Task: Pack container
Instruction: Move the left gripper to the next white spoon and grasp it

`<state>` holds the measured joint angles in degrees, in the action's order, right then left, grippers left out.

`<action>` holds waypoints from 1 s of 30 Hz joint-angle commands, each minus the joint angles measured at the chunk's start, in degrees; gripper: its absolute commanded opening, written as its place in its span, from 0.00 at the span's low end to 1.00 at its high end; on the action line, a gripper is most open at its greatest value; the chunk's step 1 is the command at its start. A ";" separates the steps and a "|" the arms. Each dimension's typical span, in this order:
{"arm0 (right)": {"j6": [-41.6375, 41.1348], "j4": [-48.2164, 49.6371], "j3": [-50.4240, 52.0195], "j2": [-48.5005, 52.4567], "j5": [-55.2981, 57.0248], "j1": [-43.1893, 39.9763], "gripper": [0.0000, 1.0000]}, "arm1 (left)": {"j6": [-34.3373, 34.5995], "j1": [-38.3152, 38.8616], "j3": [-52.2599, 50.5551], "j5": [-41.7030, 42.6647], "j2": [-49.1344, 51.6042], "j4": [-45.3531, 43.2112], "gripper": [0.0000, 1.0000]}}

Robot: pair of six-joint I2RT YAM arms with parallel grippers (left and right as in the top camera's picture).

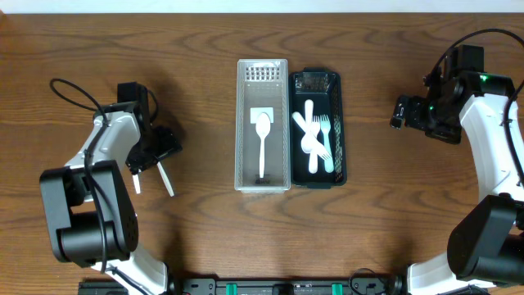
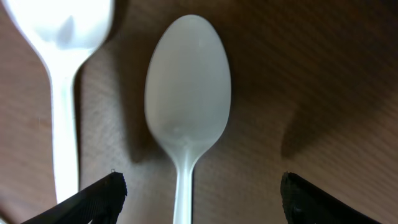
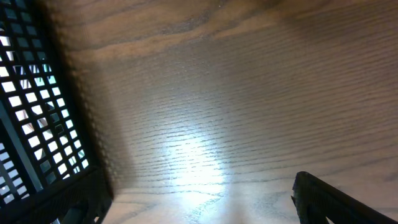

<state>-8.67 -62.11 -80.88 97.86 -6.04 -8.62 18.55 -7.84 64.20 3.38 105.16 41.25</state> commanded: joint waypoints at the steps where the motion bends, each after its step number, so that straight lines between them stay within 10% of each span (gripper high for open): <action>1: 0.59 -0.26 0.17 -0.20 -0.44 0.07 0.99 | -1.92 -0.24 -0.09 0.85 2.34 -0.98 0.82; 12: 0.61 -0.42 0.17 -0.20 -0.44 0.07 0.99 | -2.01 -0.24 -0.09 0.83 5.64 -1.42 0.81; 30: 0.63 -0.39 0.17 -0.20 -0.39 0.07 0.99 | -2.03 -0.24 -0.09 0.83 5.64 1.33 0.22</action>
<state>-8.67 -62.35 -80.88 97.86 -6.02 -8.62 16.60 -7.84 64.64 4.40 108.05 41.89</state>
